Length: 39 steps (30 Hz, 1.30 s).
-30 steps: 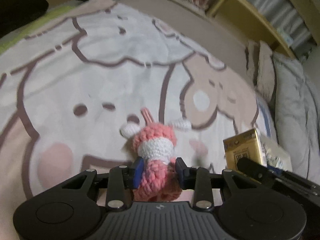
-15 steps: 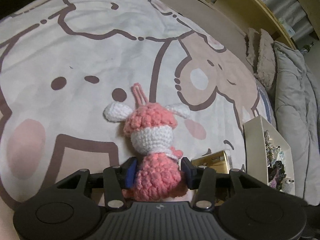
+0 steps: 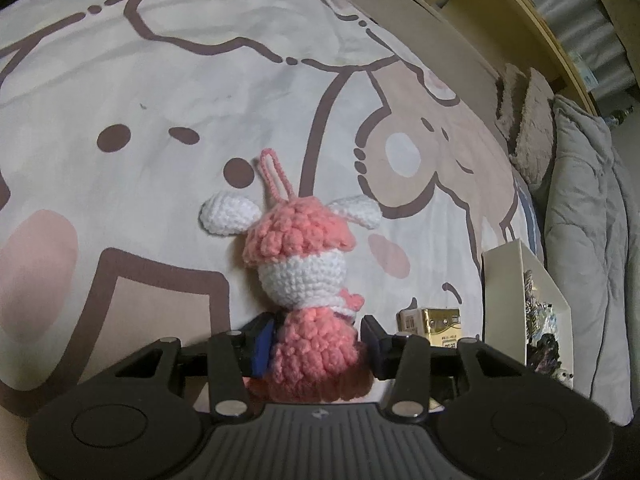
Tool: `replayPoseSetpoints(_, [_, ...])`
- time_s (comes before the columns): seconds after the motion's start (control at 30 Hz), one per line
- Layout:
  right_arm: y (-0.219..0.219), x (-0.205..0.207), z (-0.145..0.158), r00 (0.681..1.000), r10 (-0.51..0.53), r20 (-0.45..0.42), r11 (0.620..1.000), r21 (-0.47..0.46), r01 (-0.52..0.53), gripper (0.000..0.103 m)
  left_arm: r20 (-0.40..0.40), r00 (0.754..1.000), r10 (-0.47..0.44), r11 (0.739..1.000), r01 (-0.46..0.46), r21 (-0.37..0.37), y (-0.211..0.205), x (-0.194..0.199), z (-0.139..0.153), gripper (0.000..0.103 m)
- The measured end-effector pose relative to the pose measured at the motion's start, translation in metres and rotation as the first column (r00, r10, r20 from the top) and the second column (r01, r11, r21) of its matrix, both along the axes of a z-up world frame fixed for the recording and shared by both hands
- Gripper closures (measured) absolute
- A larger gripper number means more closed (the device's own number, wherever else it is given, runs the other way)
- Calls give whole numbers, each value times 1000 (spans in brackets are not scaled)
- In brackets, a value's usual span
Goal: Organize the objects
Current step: 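Lift and carry the bunny and tissue pack toward the white tray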
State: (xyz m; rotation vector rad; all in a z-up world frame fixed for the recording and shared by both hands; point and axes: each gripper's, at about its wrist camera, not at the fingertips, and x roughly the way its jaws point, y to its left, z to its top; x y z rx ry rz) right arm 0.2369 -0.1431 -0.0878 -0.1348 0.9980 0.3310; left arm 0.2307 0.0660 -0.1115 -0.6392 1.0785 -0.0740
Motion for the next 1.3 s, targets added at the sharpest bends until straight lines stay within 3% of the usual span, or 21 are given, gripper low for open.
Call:
replayPoseSetpoints(0.13, [7, 3, -8, 1000, 0, -14, 1000, -17, 0, 40, 3, 1000, 20, 1000, -20, -23, 3, -1, 1, 59])
replayPoseSetpoints(0.17, [8, 4, -9, 1000, -4, -12, 1000, -30, 4, 51, 8, 1000, 19, 1000, -19, -20, 3, -1, 3, 59])
replayPoseSetpoints(0.53, [-1, -5, 25, 997, -39, 71, 998, 49, 35, 51, 119, 993, -2, 999, -4, 45, -1, -9, 36, 63])
replayPoseSetpoints(0.8, [-8, -20, 63, 987, -59, 149, 994, 96, 45, 51, 229, 973, -40, 996, 20, 87, -9, -23, 71, 63])
replayPoseSetpoints(1.3, [-47, -61, 104, 965, -158, 208, 978, 169, 123, 51, 334, 934, -127, 984, 77, 159, -27, -65, 110, 63])
